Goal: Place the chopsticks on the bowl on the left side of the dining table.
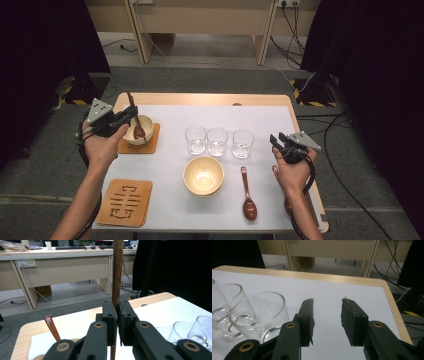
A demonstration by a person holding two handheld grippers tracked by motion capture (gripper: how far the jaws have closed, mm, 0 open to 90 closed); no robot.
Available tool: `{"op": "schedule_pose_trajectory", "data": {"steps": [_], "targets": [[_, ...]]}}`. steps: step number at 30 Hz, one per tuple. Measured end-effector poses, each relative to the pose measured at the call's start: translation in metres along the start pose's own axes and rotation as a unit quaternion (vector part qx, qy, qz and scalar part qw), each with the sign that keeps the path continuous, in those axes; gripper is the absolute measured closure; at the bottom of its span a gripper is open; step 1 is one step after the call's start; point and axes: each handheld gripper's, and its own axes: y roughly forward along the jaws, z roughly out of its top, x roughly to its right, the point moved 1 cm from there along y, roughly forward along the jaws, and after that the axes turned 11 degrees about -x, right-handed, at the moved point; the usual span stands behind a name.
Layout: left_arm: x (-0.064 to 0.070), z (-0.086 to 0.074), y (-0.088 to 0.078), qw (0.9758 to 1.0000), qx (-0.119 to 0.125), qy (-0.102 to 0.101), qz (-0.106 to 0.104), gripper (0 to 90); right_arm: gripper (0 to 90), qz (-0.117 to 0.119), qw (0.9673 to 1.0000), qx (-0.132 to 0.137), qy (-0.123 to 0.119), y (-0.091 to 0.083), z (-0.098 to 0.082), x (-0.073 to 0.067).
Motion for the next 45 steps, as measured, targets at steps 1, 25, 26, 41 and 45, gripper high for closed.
{"op": "schedule_pose_trajectory", "data": {"steps": [1,25,26,41,45], "targets": [[0.0,-0.001,-0.001,1.0,0.001,-0.001,0.001,84.1,62.4,0.0,1.0,0.001,0.001,0.0,-0.001,0.0],[-0.032,-0.013,0.006,0.9968,-0.037,-0.043,0.056,84.1,62.2,0.002,1.0,0.002,-0.002,-0.005,-0.015,-0.003],[-0.034,-0.014,0.009,0.9963,-0.042,-0.049,0.057,84.1,62.2,0.002,1.0,0.0,-0.002,-0.005,-0.015,-0.003],[-0.062,-0.012,0.056,0.9816,-0.106,-0.119,0.105,84.1,62.4,0.001,1.0,0.003,-0.005,-0.004,-0.013,-0.004],[-0.065,-0.01,0.071,0.9766,-0.125,-0.126,0.121,84.1,62.4,0.002,1.0,0.001,-0.007,-0.004,-0.014,-0.004]]}}
